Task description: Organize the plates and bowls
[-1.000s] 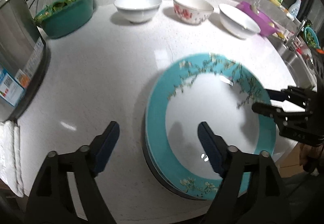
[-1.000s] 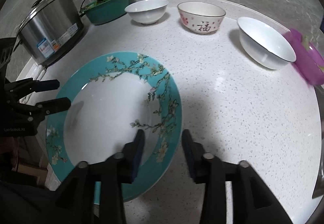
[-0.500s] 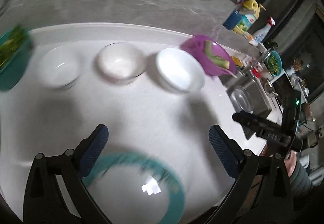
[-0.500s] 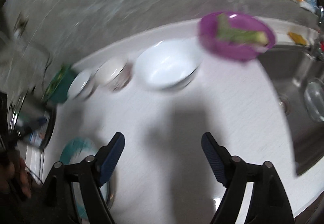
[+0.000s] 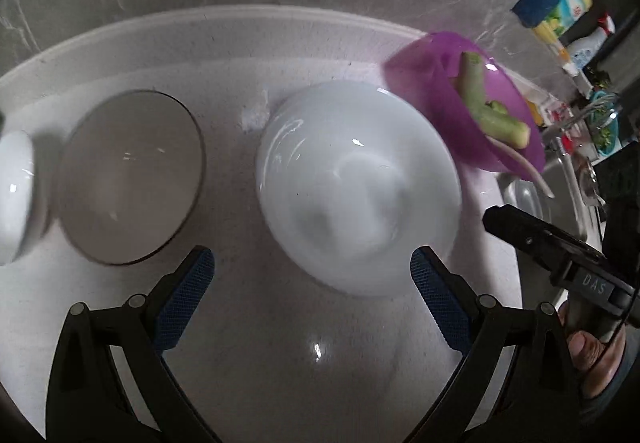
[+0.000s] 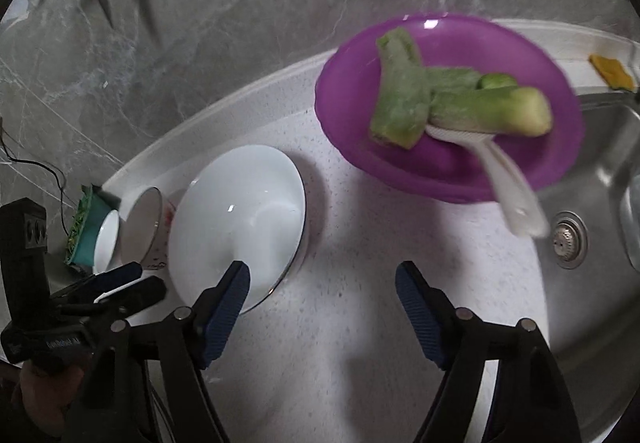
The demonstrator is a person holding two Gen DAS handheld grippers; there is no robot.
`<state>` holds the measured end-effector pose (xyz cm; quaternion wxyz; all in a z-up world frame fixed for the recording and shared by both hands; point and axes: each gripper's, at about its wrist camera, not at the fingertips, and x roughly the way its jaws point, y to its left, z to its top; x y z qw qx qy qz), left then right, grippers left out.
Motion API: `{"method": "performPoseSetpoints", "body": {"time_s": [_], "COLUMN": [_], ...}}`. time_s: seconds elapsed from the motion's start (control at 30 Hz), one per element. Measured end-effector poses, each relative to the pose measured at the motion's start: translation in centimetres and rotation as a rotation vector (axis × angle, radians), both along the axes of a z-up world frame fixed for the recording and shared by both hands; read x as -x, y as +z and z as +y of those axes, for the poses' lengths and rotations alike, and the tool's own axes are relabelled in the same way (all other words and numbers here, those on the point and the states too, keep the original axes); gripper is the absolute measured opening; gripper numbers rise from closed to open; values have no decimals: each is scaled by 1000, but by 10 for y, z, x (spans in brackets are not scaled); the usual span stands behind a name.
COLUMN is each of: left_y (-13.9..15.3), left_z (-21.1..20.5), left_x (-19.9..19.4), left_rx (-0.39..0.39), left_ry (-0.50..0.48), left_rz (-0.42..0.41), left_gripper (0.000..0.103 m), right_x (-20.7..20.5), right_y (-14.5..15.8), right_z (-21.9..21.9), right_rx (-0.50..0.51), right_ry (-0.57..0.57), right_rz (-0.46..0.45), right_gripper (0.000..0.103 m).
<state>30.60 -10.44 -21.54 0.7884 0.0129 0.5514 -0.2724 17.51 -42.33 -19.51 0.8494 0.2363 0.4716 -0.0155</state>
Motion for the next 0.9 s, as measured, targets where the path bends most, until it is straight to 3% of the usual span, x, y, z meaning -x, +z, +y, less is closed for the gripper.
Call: {"method": "performPoseSetpoints", "body": {"time_s": [0.3, 0.4, 0.47, 0.53, 0.63, 0.7, 0.77, 0.9], "left_y": [-32, -33, -34, -37, -41, -45, -47, -52], "left_z": [-18, -24, -30, -35, -36, -34, -33, -37], "left_x": [-33, -39, -42, -42, -41, -43, -46, -43], "left_rx": [-13, -33, -34, -48, -72, -69, -77, -114], "left_ry": [44, 52, 31, 31, 29, 37, 42, 17], "left_rz": [25, -5, -3, 2, -7, 2, 2, 0], "left_gripper": [97, 82, 65, 60, 51, 40, 27, 21], "right_x": [-35, -48, -55, -56, -59, -61, -63, -65], "right_y": [-22, -29, -33, -37, -41, -44, -43, -42], "right_z": [4, 6, 8, 8, 13, 15, 19, 22], "right_rx": [-1, -1, -1, -10, -6, 0, 24, 59], "right_ry": [34, 46, 60, 73, 100, 115, 129, 140], "right_rz": [62, 86, 97, 106, 113, 117, 115, 121], "right_gripper": [71, 64, 61, 55, 41, 21, 17, 16]}}
